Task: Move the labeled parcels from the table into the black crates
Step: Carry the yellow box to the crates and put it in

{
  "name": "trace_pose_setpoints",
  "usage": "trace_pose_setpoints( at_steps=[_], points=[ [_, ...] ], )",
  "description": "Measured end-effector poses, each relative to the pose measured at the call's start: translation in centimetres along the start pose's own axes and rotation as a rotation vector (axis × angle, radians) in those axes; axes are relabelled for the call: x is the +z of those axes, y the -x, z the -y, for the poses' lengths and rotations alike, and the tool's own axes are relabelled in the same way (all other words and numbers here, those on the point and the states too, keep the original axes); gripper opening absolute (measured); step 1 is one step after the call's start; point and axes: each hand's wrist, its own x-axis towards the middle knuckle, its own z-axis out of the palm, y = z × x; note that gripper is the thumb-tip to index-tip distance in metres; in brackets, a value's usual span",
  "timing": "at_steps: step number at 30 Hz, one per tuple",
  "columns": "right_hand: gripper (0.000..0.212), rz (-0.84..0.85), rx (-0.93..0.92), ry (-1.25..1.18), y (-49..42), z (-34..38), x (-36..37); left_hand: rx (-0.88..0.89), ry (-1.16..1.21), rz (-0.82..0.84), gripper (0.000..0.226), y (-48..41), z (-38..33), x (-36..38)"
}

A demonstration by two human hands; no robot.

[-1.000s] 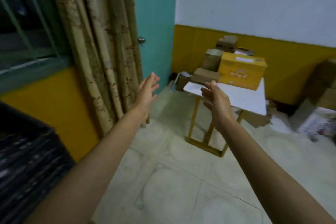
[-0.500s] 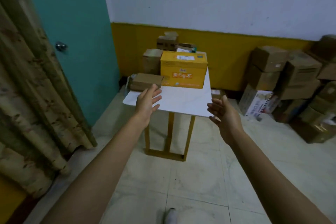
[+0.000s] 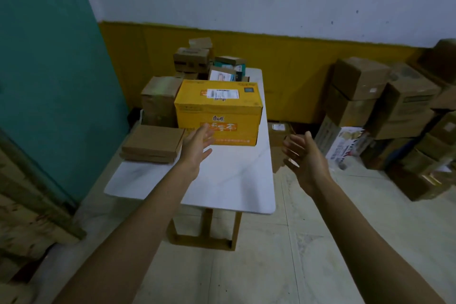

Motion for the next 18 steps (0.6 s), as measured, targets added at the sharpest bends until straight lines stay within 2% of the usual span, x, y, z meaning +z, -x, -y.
trace_pose_setpoints(
  at_steps=[3,7,13,16,18],
  points=[
    [0.044,0.019,0.049,-0.044,-5.7,0.0,0.1,-0.026,-0.011,-0.037,0.038,-4.3,0.6,1.3],
    [0.038,0.127,0.098,-0.025,-14.2,-0.1,1.1,-0.046,0.014,-0.131,0.037,-10.3,2.0,3.4],
    [0.037,0.332,0.166,0.092,-29.3,1.9,3.7,-0.066,0.143,-0.437,0.030,-18.2,3.8,7.7],
    [0.039,0.364,0.136,0.222,-35.7,3.3,5.6,-0.091,0.193,-0.602,0.049,-20.9,4.7,9.4],
    [0.046,0.376,0.120,0.302,-39.2,3.8,6.6,-0.083,0.206,-0.696,0.048,-22.3,5.3,9.8]
  ],
)
